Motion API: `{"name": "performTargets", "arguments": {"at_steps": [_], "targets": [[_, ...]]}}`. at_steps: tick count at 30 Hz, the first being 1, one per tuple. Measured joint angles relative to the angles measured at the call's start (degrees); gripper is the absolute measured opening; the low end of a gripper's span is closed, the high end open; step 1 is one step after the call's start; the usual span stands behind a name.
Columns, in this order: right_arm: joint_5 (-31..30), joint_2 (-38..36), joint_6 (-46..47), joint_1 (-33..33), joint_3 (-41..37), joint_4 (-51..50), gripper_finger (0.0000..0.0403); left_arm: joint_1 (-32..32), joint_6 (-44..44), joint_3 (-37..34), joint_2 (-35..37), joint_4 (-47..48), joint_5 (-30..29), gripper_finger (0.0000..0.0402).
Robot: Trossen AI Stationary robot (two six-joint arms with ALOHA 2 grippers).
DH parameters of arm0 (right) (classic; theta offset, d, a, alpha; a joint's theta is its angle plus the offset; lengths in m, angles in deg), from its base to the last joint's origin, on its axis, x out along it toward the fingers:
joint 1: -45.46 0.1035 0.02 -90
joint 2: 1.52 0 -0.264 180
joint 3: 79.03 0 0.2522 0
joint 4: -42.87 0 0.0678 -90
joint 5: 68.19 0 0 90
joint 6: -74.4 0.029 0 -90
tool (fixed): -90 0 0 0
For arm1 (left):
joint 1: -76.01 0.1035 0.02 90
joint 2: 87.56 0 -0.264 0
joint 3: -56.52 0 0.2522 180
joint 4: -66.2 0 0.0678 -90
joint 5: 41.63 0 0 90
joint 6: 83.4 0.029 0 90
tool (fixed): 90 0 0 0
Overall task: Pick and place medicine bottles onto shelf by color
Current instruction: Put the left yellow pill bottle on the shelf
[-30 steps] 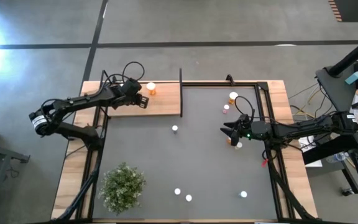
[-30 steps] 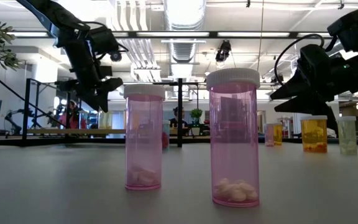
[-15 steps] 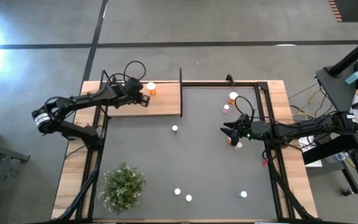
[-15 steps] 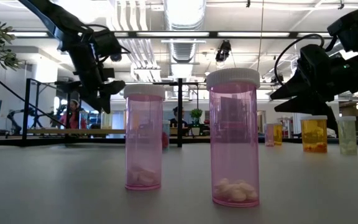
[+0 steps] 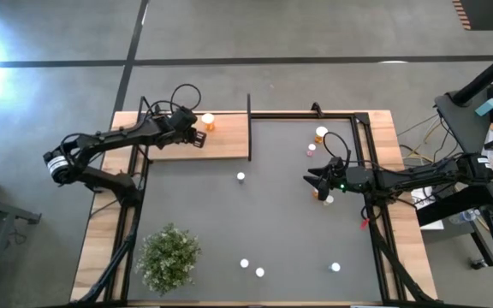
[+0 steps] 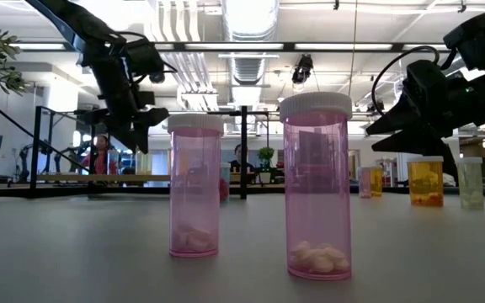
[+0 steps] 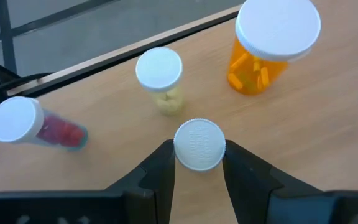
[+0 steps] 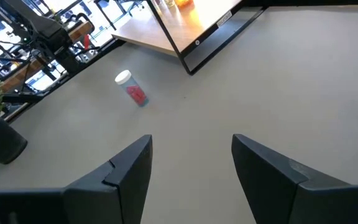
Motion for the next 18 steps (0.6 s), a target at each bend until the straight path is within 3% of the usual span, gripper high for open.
{"name": "performTargets", "arguments": {"at_steps": [9, 18], "targets": [[0.0, 0.0, 0.0, 0.0, 0.0, 0.0, 0.0210, 0.0, 0.0, -0.1, 0.2, 0.2, 0.0, 0.0106], [0.0, 0.0, 0.0, 0.0, 0.0, 0.0, 0.0210, 0.0, 0.0, -0.3, 0.1, 0.6, 0.1, 0.0147]]}}
